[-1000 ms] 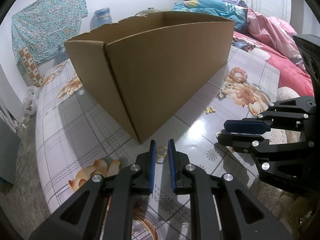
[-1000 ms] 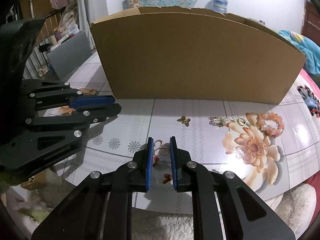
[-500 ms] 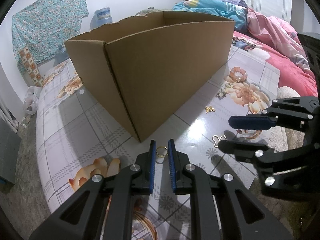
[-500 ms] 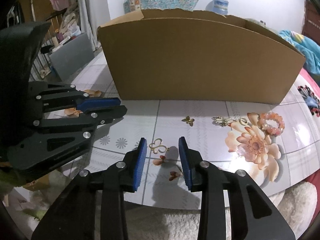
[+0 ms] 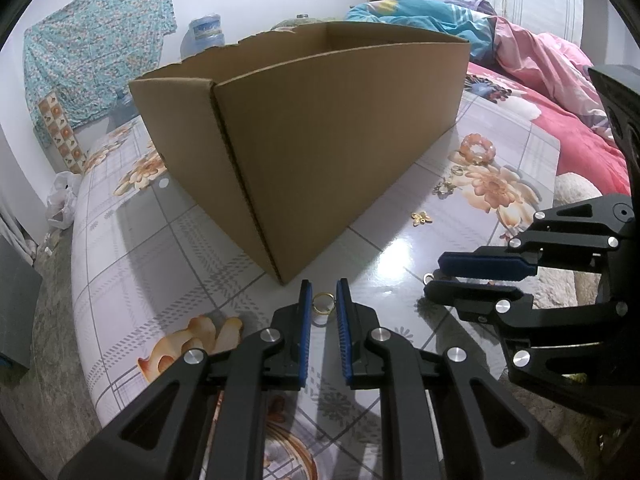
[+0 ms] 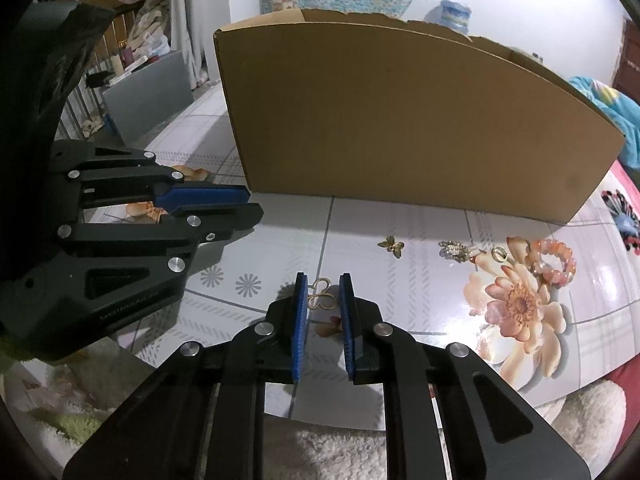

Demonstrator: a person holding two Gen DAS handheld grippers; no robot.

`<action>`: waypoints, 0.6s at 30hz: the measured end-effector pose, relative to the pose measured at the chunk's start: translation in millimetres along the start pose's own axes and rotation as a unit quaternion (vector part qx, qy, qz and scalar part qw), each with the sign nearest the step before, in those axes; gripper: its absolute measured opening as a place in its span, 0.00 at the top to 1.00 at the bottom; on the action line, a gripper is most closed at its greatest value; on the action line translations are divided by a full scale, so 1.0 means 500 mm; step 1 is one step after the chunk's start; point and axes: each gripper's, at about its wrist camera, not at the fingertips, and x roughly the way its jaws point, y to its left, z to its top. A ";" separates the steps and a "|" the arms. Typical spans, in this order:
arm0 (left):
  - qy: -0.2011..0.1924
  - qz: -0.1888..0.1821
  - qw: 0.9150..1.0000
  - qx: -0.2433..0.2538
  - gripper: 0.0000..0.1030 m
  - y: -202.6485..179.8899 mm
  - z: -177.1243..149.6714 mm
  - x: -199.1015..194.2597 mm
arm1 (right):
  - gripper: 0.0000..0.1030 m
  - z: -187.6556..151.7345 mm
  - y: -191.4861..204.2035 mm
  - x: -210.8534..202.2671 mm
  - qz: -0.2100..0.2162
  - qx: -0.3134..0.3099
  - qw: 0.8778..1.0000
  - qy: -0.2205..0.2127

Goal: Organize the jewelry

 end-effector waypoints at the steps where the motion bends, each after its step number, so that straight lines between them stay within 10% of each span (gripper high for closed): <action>1: 0.000 0.000 1.000 0.000 0.89 0.001 0.000 0.000 | 1.00 0.001 0.001 0.002 0.000 0.000 1.000 0.002; 10: -0.001 0.002 1.000 -0.001 0.89 0.002 0.001 -0.001 | 1.00 -0.001 -0.006 -0.006 0.014 0.014 1.000 0.000; 18: 0.001 0.002 1.000 -0.002 0.89 0.001 -0.001 -0.001 | 0.73 -0.007 -0.021 -0.009 0.027 -0.023 0.999 0.011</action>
